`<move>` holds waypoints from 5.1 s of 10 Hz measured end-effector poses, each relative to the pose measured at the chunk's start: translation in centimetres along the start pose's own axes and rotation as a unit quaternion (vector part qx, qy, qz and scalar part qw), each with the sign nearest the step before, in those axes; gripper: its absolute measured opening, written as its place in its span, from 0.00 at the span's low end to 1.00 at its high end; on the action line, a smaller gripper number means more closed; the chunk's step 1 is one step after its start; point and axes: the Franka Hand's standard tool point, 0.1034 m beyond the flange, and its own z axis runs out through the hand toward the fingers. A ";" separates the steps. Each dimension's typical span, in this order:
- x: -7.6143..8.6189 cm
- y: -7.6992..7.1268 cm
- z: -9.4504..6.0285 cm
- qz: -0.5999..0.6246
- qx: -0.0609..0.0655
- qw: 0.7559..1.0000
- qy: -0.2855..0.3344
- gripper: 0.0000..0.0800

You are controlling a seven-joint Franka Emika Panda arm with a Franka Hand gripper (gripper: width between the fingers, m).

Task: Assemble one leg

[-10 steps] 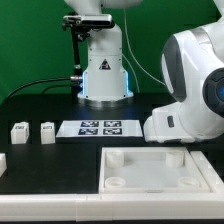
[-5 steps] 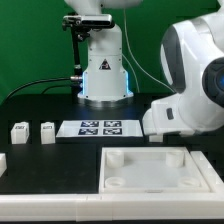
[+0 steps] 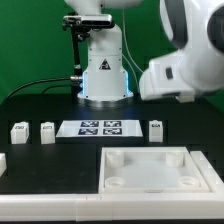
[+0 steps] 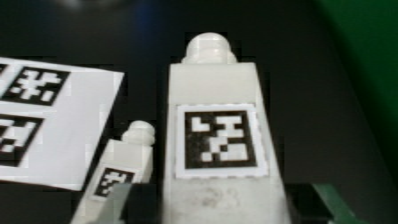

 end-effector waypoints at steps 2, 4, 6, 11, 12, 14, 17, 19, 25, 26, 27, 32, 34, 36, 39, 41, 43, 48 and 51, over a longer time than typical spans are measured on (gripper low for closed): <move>0.6 -0.1 -0.3 -0.001 0.001 0.999 0.039 0.37; 1.2 -0.2 -1.2 0.004 0.003 0.989 0.148 0.37; 1.3 0.0 -1.5 0.007 0.002 0.972 0.237 0.37; 3.2 1.6 -7.1 -0.024 -0.009 0.881 0.473 0.37; 3.1 1.9 -8.4 -0.028 -0.011 0.850 0.526 0.37; 3.0 2.1 -8.9 -0.042 -0.020 0.821 0.568 0.37; 3.0 2.2 -8.9 -0.042 -0.021 0.823 0.566 0.37; 4.1 3.9 -11.2 -0.055 -0.031 0.819 0.570 0.37; 6.8 5.7 -16.3 -0.064 -0.039 0.787 0.612 0.37; 6.8 5.7 -15.9 -0.064 -0.039 0.789 0.609 0.37; 6.9 5.9 -16.5 -0.062 -0.041 0.772 0.631 0.37; 8.8 6.9 -16.5 -0.060 -0.048 0.742 0.666 0.37; 9.6 6.9 -17.1 -0.059 -0.046 0.741 0.667 0.37; 10.5 6.8 -17.2 -0.059 -0.044 0.742 0.666 0.37; 12.0 6.3 -16.8 -0.062 -0.042 0.745 0.662 0.37; 12.6 6.4 -17.5 -0.061 -0.040 0.743 0.665 0.37; 12.9 6.4 -17.3 -0.061 -0.039 0.744 0.664 0.37; 13.7 6.7 -16.0 -0.059 -0.041 0.742 0.667 0.37; 13.7 7.1 -15.6 -0.054 -0.044 0.726 0.685 0.37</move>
Offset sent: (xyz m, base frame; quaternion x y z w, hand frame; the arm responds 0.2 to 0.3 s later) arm 0.0000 0.0000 0.0000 0.0000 0.2667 0.0000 0.9638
